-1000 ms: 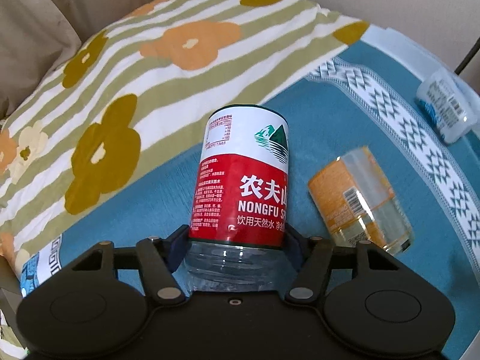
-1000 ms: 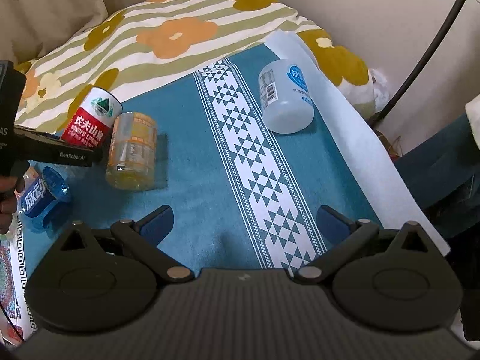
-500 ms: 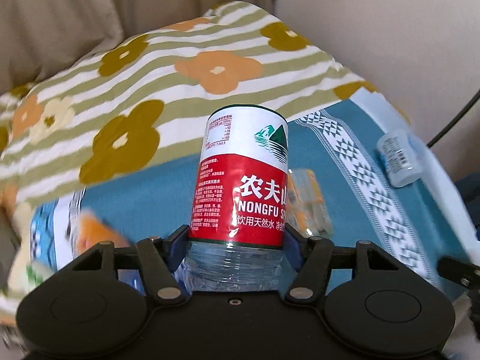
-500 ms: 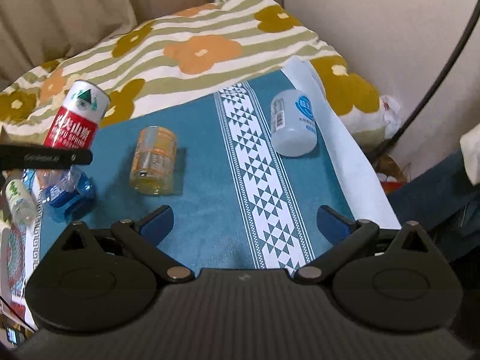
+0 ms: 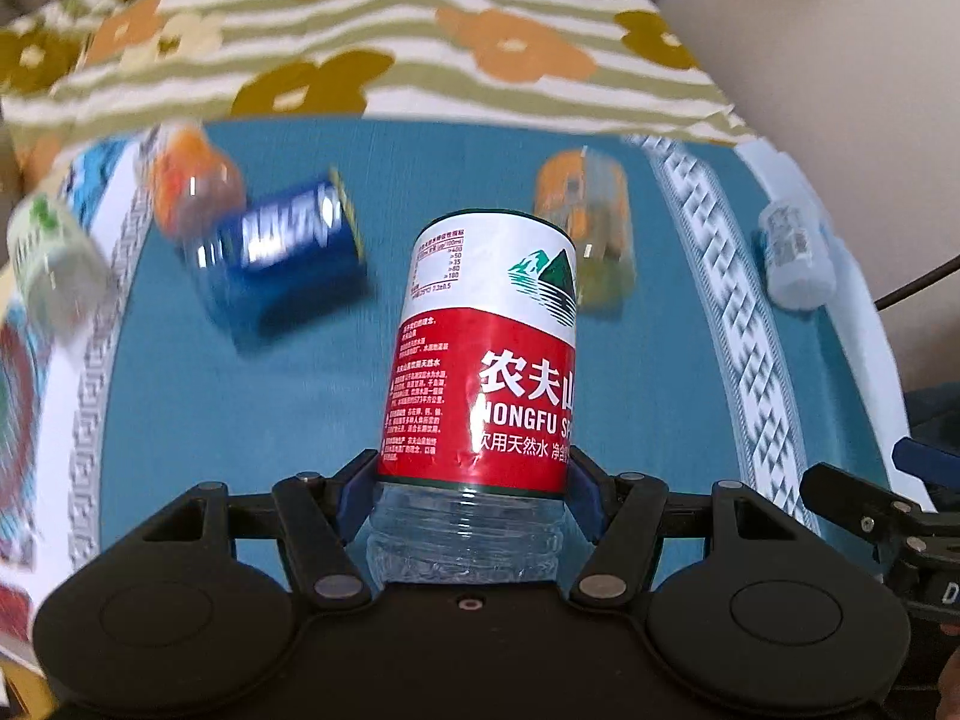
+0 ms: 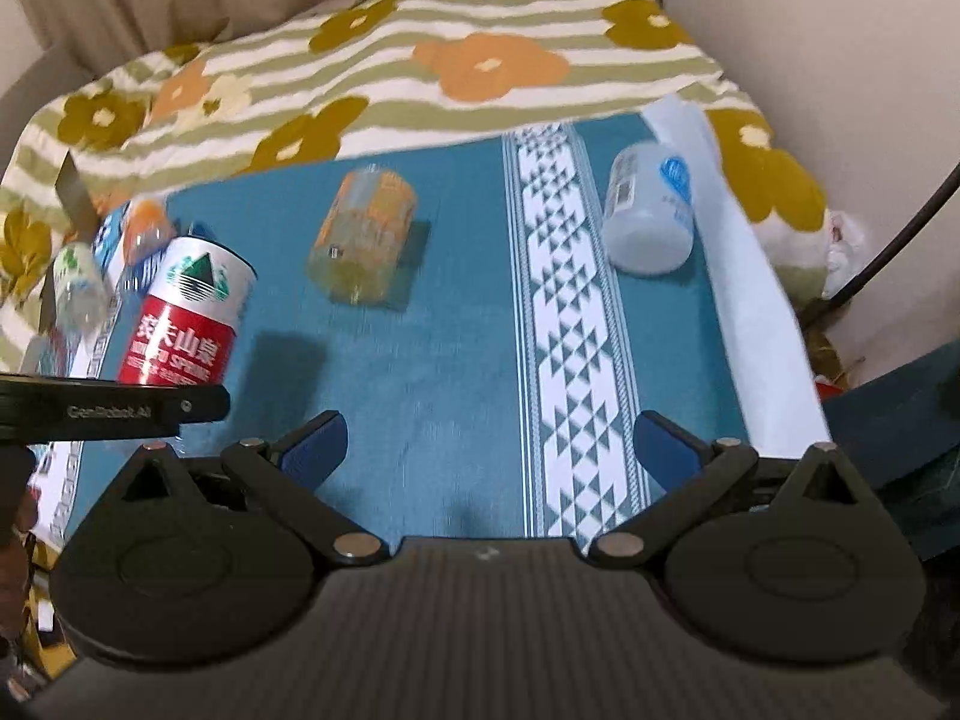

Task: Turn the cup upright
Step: 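Lift the red-label cup off the cloth with the left tool, then close the right tool on the cup while the left tool opens and releases it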

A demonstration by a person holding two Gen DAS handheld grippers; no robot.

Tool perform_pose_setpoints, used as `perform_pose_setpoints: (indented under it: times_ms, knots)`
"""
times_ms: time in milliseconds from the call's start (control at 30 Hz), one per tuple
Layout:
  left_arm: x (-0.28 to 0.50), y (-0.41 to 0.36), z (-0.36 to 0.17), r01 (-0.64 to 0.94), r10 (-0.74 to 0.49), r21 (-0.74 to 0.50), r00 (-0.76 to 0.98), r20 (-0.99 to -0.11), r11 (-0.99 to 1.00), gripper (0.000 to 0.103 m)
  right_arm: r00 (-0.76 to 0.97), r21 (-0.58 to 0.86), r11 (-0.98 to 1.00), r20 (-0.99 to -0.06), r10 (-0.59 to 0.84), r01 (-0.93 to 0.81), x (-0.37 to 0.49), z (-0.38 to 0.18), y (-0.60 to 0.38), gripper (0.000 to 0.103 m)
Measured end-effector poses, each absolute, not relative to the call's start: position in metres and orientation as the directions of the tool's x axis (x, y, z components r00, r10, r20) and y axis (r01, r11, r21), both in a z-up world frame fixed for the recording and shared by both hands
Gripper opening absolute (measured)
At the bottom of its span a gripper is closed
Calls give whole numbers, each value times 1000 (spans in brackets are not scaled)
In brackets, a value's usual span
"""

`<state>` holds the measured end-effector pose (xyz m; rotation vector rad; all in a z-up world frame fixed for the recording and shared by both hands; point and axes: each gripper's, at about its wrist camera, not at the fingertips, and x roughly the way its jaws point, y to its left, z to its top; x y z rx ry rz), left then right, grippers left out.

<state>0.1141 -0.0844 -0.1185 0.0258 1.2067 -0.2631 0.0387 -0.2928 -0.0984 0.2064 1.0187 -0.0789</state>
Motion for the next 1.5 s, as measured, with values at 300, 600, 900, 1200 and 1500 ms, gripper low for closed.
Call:
perform_pose_setpoints:
  times_ms: [300, 600, 900, 1200, 1500]
  knots:
    - [106, -90, -149, 157, -127, -81, 309, -942, 984, 69, 478, 132, 982, -877, 52, 135, 27, -119, -293, 103]
    - [104, -99, -153, 144, -111, -67, 320, -941, 987, 95, 477, 130, 983, -877, 52, 131, 24, -118, -296, 103]
    - [92, -108, -136, 181, -79, -7, 391, -917, 984, 98, 495, 138, 982, -867, 56, 131, 18, -111, -305, 103]
    - [63, -100, -91, 195, -101, -3, 496, -863, 981, 103, 544, 150, 984, -835, 77, 92, 28, -75, -303, 103]
    - [53, -32, -67, 186, -144, -53, 519, -843, 981, 103, 430, 288, 957, -869, 246, 34, 86, -61, -266, 103]
